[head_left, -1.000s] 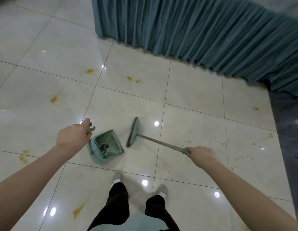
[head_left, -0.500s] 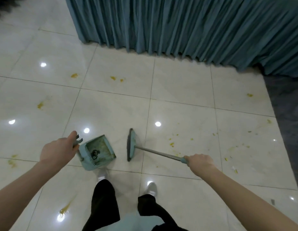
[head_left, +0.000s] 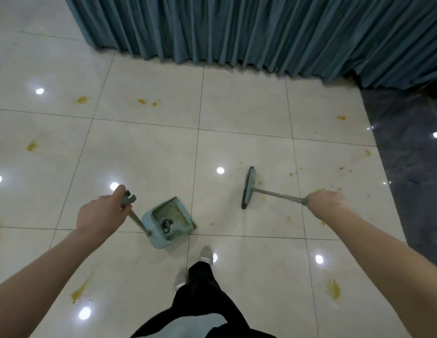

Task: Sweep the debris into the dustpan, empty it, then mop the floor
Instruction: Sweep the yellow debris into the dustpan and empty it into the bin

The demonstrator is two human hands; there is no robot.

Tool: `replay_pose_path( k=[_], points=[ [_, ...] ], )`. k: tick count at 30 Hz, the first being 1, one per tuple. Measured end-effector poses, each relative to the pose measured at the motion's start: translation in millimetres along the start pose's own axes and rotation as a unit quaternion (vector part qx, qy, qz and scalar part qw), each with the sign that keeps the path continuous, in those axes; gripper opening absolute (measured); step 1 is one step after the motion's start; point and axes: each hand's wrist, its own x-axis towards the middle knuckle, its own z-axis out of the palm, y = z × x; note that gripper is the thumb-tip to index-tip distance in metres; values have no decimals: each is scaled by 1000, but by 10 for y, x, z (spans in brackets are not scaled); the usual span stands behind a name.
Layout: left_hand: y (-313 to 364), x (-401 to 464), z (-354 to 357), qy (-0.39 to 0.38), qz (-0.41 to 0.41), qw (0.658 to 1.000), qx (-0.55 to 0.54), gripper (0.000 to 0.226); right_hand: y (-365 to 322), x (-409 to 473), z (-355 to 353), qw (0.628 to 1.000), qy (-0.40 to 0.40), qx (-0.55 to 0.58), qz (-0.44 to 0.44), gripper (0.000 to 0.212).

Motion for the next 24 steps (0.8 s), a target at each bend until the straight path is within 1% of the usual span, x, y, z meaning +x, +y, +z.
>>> replay_pose_path(
  k=[3, 6, 10, 15, 19, 22, 24],
  points=[
    [56, -155, 73, 1, 1, 1000, -12, 21, -8, -181, 184, 999, 34, 15, -5, 32],
    [-24, -342, 170, 3, -8, 1000, -30, 22, -12, -451, 361, 997, 46, 50, -30, 28],
    [-181, -532, 253, 9, -13, 999, -37, 23, -257, -731, 472, 994, 56, 65, -69, 31],
    [-289, -660, 285, 4, -30, 999, -31, 19, -691, -924, 338, 990, 58, 28, -122, 31],
    [-249, -700, 264, 3, -42, 999, -23, 17, -908, -1003, 251, 983, 80, -37, -162, 31],
    [-150, -706, 236, 2, -38, 999, -10, 18, -948, -958, 357, 978, 87, -71, -178, 31],
    [-54, -683, 218, -1, -36, 999, -5, 18, -845, -881, 492, 976, 82, -86, -180, 33]
  ],
)
